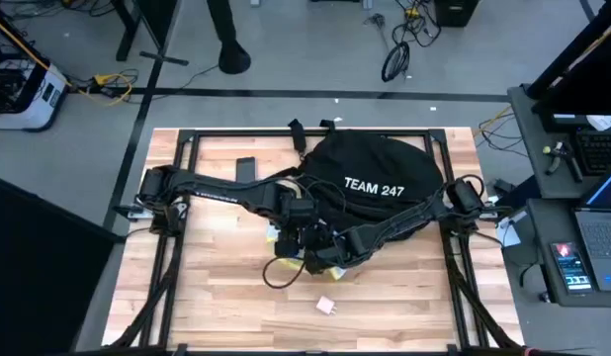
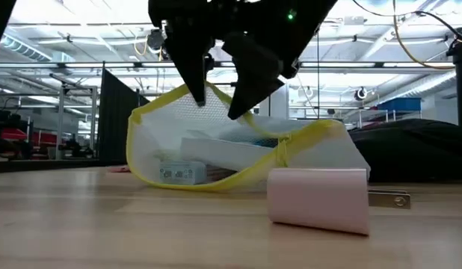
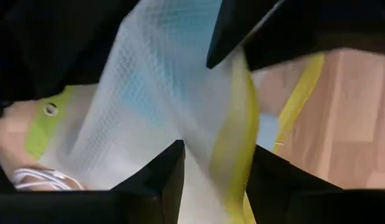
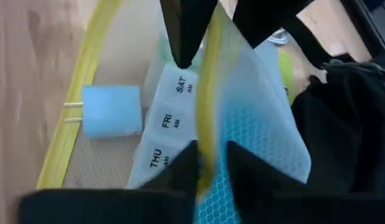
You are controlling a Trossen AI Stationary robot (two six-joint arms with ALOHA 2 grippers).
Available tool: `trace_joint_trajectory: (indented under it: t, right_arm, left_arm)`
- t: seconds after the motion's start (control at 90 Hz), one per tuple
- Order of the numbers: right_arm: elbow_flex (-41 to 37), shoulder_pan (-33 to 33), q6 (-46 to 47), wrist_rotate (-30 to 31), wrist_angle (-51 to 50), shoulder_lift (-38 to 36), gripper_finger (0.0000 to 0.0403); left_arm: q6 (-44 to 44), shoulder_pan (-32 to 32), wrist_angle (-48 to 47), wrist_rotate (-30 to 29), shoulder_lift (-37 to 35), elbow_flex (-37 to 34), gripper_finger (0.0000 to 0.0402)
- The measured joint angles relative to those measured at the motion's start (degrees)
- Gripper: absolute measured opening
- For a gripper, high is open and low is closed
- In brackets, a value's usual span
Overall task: Unpack backpack
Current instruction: Remove the white charger adapter from the green zip bag
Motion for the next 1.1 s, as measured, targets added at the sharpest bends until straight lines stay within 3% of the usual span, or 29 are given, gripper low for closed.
trace_joint_trajectory:
  t: [0.167,0.4,0.533,0.711,0.778,0.922,1.033,1.1]
  right_arm:
    - [0.00,-0.23,-6.22,-2.27,0.39,-0.05,0.0004]
    - [-0.04,0.23,-15.87,-1.90,0.72,-0.16,0.0001]
    - [-0.02,0.54,-20.76,-1.62,1.20,-0.30,0.0000]
    - [-0.02,-0.03,-27.38,-6.82,1.22,-1.36,0.0000]
    - [-0.02,-0.29,-29.12,-8.00,1.33,-2.09,0.0000]
    - [-0.02,-0.86,-30.44,-9.82,1.24,-4.53,0.0000]
    - [-0.02,-1.58,-29.89,-10.68,2.07,-6.55,0.0000]
    - [-0.03,-1.91,-28.71,-12.00,2.43,-7.36,0.0000]
  left_arm:
    - [-5.20,-2.10,-0.30,0.06,-0.02,0.00,0.0132]
    - [-22.78,-5.39,-0.34,0.83,-0.19,-0.07,0.0132]
    - [-24.06,-6.74,-1.95,1.01,-2.67,-0.07,0.0132]
    - [-31.51,-8.82,-3.28,-1.41,-9.12,-0.09,0.0132]
    - [-36.07,-11.09,-2.96,-4.56,-11.39,0.01,0.0132]
    - [-47.75,-19.61,-2.32,-17.51,-12.53,-2.62,0.0132]
    - [-58.19,-25.46,1.72,-30.52,-11.10,-7.81,0.0132]
    - [-63.26,-27.27,6.28,-35.10,-10.09,-12.18,0.0132]
